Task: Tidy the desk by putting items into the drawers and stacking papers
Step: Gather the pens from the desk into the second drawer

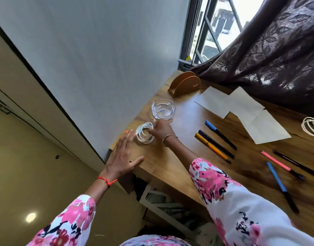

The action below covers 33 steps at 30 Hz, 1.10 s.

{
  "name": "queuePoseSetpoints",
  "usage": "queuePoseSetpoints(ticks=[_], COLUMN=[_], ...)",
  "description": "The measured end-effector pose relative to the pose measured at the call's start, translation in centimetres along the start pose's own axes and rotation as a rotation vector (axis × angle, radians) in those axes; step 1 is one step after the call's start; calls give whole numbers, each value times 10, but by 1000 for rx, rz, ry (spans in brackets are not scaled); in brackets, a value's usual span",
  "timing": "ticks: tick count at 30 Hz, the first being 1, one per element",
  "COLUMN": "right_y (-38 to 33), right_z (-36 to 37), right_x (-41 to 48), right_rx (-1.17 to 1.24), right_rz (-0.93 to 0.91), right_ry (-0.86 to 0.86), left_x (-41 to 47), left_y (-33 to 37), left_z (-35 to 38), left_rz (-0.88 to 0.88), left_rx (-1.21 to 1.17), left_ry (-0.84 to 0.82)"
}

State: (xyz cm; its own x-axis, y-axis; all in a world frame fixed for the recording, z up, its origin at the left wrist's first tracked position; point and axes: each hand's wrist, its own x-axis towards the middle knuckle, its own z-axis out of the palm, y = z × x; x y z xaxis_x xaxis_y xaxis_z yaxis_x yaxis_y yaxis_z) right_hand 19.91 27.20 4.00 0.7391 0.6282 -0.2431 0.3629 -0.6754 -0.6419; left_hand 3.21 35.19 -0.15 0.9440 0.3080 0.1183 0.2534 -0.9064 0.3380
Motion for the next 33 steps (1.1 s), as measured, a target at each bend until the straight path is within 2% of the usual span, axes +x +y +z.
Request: queuePoseSetpoints(ticks=[6, 11, 14, 17, 23, 25, 33], right_y=[24, 54, 72, 96, 147, 168, 266], right_z=[-13, -28, -38, -47, -77, -89, -122], right_x=[-18, -49, -77, -103, -177, -212, -384], right_rx=[-13, -45, -103, -71, 302, 359, 528], right_rz=[137, 257, 355, 455, 667, 715, 939], right_ry=[61, 199, 219, 273, 385, 444, 822], left_x=[3, 2, 5, 12, 24, 20, -30], left_y=[-6, -5, 8, 34, 126, 163, 316], left_z=[9, 10, 12, 19, 36, 46, 83], left_rz=[-50, -36, 17, 128, 445, 573, 981], left_rx=[122, 106, 111, 73, -49, -84, -213], left_ry=[-113, -105, -110, -144, -171, -200, -368])
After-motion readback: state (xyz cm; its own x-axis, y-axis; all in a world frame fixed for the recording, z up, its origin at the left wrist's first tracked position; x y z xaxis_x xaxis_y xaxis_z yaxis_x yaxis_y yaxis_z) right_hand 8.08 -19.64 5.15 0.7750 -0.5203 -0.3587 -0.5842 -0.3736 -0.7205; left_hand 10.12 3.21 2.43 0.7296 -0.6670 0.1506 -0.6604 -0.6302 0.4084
